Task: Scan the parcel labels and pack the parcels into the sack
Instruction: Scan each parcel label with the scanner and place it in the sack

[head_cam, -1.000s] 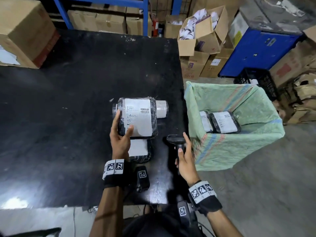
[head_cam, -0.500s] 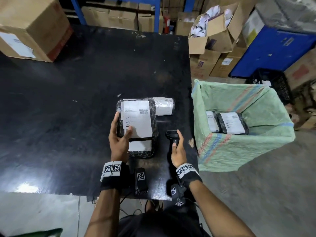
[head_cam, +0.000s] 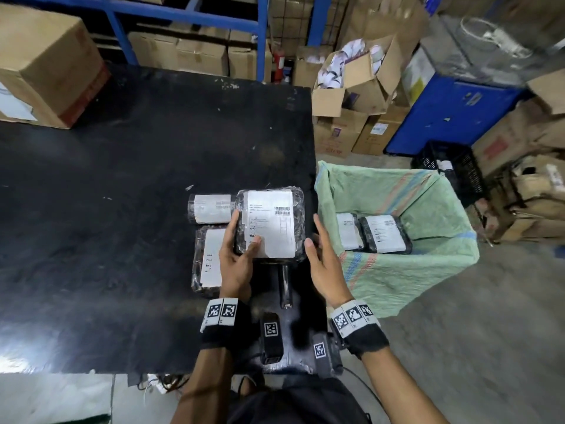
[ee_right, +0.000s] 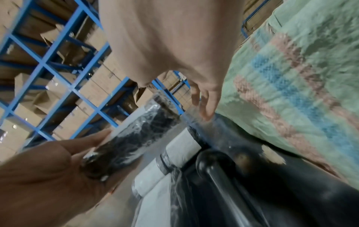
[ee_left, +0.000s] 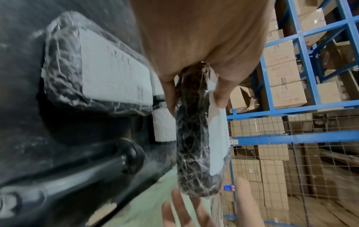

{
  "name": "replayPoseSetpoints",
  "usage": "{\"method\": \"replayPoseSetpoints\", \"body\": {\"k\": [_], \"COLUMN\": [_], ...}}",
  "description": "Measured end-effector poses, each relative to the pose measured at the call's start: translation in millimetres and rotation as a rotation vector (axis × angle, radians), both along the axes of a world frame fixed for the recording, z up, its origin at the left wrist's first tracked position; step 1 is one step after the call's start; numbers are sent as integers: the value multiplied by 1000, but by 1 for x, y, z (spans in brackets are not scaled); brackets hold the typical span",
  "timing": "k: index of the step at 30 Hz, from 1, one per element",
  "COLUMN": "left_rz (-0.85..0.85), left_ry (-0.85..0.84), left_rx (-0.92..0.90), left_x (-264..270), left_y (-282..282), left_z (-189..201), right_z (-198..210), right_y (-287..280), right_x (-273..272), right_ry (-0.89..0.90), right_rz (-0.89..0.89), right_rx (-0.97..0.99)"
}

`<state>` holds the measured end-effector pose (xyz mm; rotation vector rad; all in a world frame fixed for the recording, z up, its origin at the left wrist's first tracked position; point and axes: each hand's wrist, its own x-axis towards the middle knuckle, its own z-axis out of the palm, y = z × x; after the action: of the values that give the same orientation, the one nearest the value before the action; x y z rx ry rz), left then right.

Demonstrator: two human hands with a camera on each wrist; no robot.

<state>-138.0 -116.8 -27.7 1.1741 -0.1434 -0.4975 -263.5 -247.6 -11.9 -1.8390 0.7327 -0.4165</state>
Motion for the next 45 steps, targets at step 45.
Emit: {"method": "replayPoseSetpoints", "body": {"k": [45], "left_rz": [-443], "left_ry": [-829], "left_rx": [1044], "left_x": [-37], "left_y": [-241], "left_z": [-74], "right_z": [-174], "right_y": [-306], "right_x": [11], "right_ry": [595], "right_rz": [-170], "right_rx": [213]}}
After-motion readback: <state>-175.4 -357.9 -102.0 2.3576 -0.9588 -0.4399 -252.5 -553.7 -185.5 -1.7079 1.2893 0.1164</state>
